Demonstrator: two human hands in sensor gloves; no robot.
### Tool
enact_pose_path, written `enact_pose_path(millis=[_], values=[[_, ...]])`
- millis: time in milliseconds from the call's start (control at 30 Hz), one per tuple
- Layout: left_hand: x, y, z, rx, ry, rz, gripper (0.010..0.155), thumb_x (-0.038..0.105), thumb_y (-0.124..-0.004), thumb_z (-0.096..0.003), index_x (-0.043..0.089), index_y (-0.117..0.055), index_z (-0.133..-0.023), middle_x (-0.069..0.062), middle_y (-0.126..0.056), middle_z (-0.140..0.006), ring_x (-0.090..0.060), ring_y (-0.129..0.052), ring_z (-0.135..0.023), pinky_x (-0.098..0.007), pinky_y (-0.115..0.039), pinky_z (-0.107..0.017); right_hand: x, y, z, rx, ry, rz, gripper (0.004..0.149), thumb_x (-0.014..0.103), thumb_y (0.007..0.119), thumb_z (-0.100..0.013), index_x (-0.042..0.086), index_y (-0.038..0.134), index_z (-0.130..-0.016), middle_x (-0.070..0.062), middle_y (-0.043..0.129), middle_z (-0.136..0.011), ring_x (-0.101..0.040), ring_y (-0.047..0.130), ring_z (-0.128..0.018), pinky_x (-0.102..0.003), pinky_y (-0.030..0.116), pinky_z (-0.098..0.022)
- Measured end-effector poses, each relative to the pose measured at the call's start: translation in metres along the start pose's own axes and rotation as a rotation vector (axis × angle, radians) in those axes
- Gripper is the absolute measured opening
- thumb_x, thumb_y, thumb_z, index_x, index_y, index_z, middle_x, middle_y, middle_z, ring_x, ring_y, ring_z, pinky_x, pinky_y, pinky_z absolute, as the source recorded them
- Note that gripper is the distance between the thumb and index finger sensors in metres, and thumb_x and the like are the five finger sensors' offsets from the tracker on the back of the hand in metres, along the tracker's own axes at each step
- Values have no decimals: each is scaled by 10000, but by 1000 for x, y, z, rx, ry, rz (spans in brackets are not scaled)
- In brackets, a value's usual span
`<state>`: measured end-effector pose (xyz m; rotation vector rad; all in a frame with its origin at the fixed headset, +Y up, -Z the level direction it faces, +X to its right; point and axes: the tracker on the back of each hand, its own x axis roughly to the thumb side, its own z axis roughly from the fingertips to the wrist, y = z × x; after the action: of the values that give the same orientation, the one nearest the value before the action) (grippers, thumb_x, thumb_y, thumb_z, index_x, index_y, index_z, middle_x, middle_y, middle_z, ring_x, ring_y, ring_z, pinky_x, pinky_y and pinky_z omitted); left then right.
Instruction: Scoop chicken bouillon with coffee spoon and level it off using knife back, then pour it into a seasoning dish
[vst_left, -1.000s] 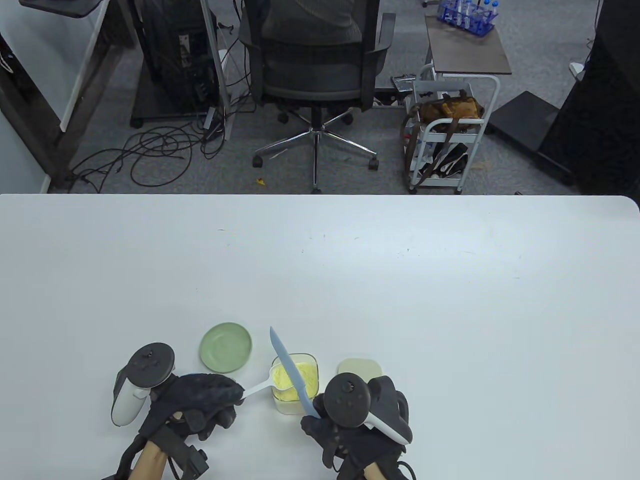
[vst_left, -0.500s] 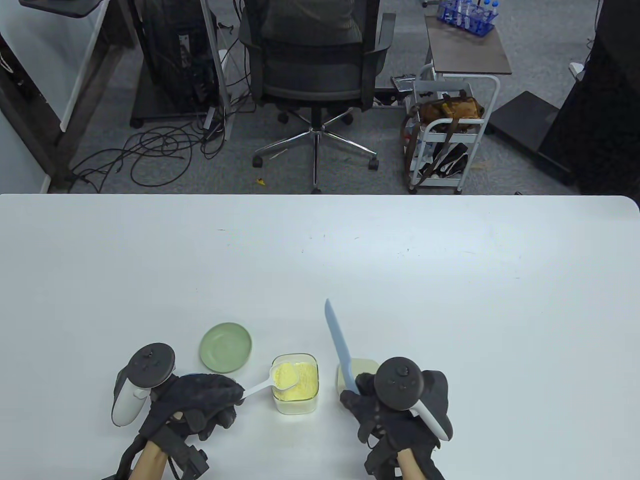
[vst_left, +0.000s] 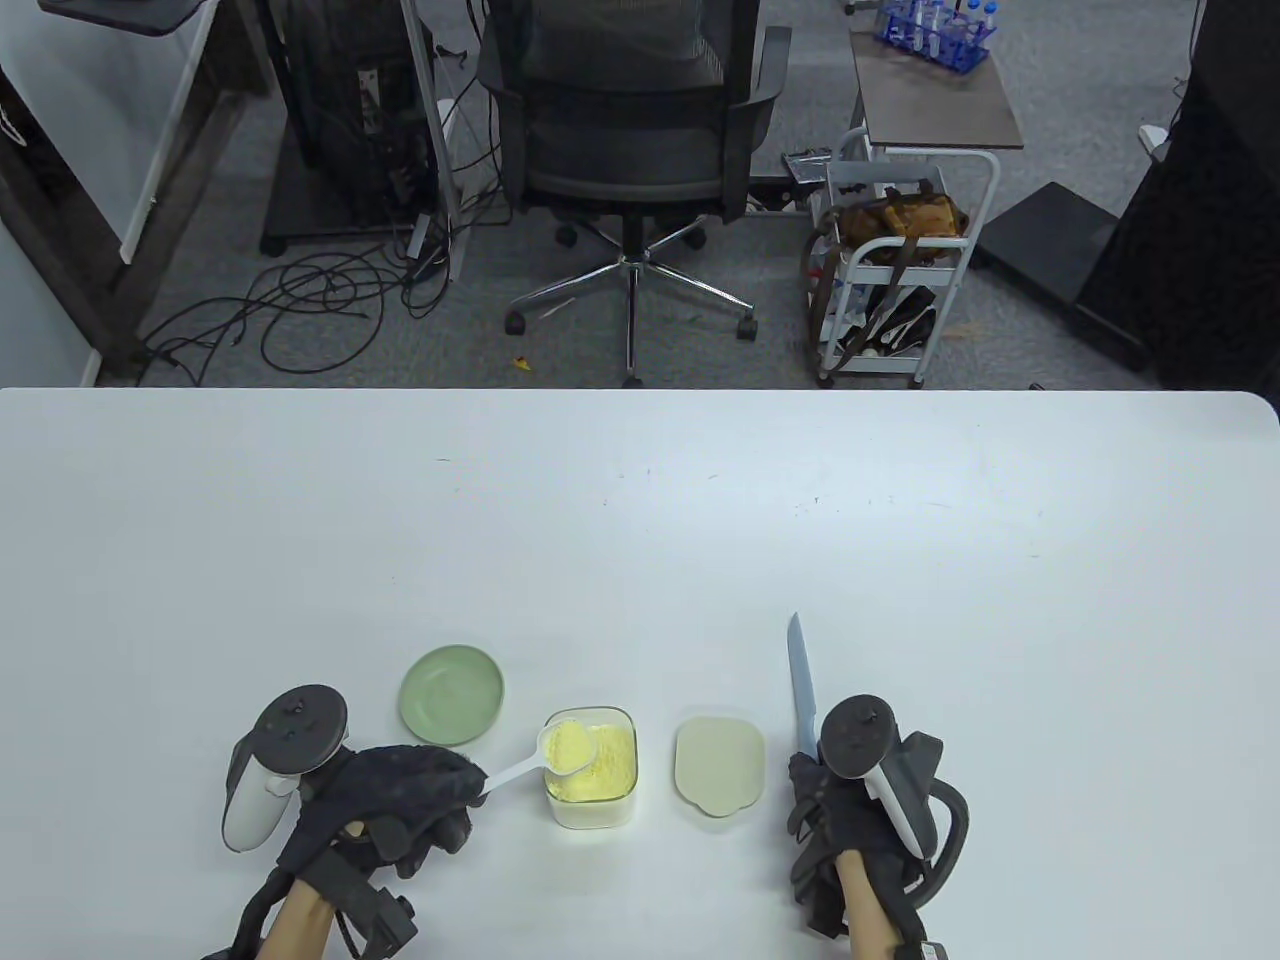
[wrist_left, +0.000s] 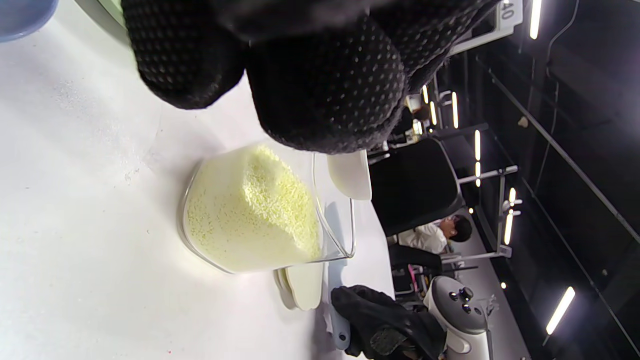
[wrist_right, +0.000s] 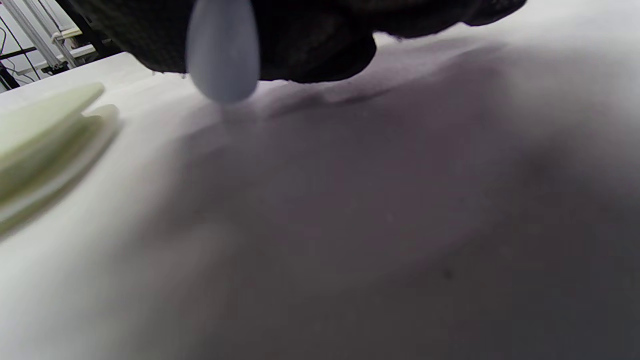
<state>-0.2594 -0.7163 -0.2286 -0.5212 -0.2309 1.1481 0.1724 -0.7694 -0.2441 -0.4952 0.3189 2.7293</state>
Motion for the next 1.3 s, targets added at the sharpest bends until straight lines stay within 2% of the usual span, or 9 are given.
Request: enact_pose_path(millis=[300,400,533,600,733,767,867,1100,1300], values=[[0,0,0,-5,-11,11,405,307,-851,-450,-31,-890,-669,-128,-1030,-289,-4,-881,87,-314,-847,-307,-11,-1,-3,-63,75,41,435,384,809,-416,52,778,-696,-160,858,-497,-305,775,-323,-604,549,-549],[0,0,0,-5,-15,12,405,308,-851,-451,-31,-889,-670,-127,-1029,-291,-4,-881,87,-314,-846,-308,-12,-2,-1,-103,81,46,465,391,820,-407,64,755,-731,-153,851,-544,-296,781,-354,-598,547,-557],[0,0,1,-9,-21,18,406,308,-851,-451,-31,-889,-671,-128,-1029,-292,-5,-882,86,-315,-846,-309,-12,-6,6,-135,75,72,640,435,824,-409,71,621,-895,-190,751,-796,-356,746,-576,-620,441,-639],[0,2,2,-3,-27,25,405,308,-850,-452,-30,-888,-672,-128,-1029,-294,-6,-882,84,-316,-845,-311,-11,-10,13,-207,33,37,679,436,814,-421,85,560,-942,-195,682,-906,-396,707,-687,-638,387,-670],[-1,6,3,10,-34,45,406,309,-849,-451,-29,-888,-673,-128,-1029,-295,-7,-883,84,-317,-845,-313,-6,-16,28,-313,-102,-107,751,503,760,-444,187,396,-1020,-135,362,-1136,-514,481,-932,-685,235,-708],[-2,7,3,15,-37,50,405,307,-850,-452,-30,-888,-673,-129,-1028,-296,-8,-883,83,-317,-844,-313,-3,-14,33,-316,-142,-140,777,541,740,-447,223,340,-1033,-108,198,-1162,-534,301,-1003,-687,172,-712],[-3,11,5,26,-41,65,405,308,-848,-453,-28,-886,-676,-127,-1028,-299,-8,-884,79,-318,-843,-317,3,-8,38,-277,-209,-137,826,621,683,-443,272,222,-1034,-59,6,-1140,-529,49,-1020,-690,103,-707],[-16,36,14,81,-4,153,413,300,-838,-468,-31,-858,-714,-139,-1009,-347,-21,-908,9,-343,-825,-374,13,15,37,-137,-263,-123,857,663,618,-457,288,92,-1020,-42,-129,-1103,-510,-90,-991,-670,23,-704],[-43,64,24,216,119,184,429,302,-862,-467,-24,-834,-745,-148,-993,-398,-26,-948,-79,-361,-806,-427,11,16,38,-148,-285,-171,847,646,629,-464,284,106,-1024,-32,-117,-1110,-506,-70,-994,-664,15,-705]])
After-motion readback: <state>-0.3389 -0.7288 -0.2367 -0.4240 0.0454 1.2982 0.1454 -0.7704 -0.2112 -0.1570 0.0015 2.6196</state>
